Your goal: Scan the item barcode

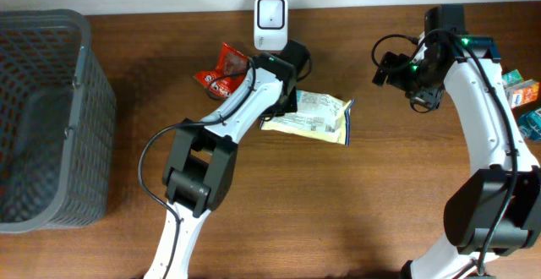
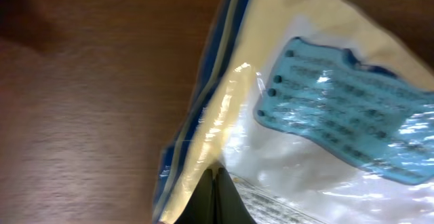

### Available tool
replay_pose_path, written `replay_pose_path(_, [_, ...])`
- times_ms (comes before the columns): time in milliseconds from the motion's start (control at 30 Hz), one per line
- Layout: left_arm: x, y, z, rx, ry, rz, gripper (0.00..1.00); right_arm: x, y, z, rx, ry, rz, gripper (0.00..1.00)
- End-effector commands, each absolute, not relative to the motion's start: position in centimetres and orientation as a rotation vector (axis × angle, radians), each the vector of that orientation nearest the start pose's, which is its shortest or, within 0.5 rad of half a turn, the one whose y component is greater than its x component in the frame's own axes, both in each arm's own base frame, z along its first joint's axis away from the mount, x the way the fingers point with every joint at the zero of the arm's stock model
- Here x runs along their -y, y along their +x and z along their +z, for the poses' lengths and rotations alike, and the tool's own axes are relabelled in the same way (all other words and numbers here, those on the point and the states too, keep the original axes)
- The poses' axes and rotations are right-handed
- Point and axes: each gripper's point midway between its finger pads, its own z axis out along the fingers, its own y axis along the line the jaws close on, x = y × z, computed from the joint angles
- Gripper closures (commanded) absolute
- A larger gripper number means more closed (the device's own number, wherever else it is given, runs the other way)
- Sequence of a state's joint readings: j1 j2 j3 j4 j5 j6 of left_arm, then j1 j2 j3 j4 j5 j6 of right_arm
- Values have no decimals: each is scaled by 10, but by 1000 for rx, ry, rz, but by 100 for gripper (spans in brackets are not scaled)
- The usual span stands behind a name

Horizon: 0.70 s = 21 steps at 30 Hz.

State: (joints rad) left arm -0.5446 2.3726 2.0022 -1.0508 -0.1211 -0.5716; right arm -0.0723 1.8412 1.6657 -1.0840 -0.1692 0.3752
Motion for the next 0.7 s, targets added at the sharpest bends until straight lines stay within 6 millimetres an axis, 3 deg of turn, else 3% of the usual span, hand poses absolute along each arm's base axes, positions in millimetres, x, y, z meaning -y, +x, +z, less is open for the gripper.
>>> replay_pose_path(0, [218,433,79,-2904,-80,48,100,4,417,150,-2784,611,288,2])
replay_pose_path(67, [218,428,119,-2871,-85,-24,100,4,418,150,-2783,611,288,2])
replay_pose_path(133, [218,428,142,-2824,-87,-63,97,4,420,151,-2772,608,290,2])
replay_pose_path(200, [221,433,148,-2791,-90,-90,97,-8,426,155,-2753,582,394,2])
replay_pose_path(300, [226,442,143,-2774,-91,-105,94,-47,421,167,-2755,525,728,2])
replay_pose_path(367, [231,450,139,-2754,-54,-124,97,-62,416,165,-2778,440,776,0])
replay_pose_path(433, [242,453,134,-2762,32,-202,100,-69,410,143,-2833,328,657,64])
replay_pose_path(467, [247,453,128,-2787,42,-269,100,-77,406,129,-2857,303,646,87])
replay_pose_path(500, [250,454,122,-2800,45,-301,100,-89,403,117,-2864,278,673,96])
replay_pose_path(600, [258,460,99,-2820,144,-346,100,-124,402,93,-2810,164,818,96])
replay_pose_path(667, [262,462,84,-2834,186,-354,100,-132,402,76,-2792,233,844,96])
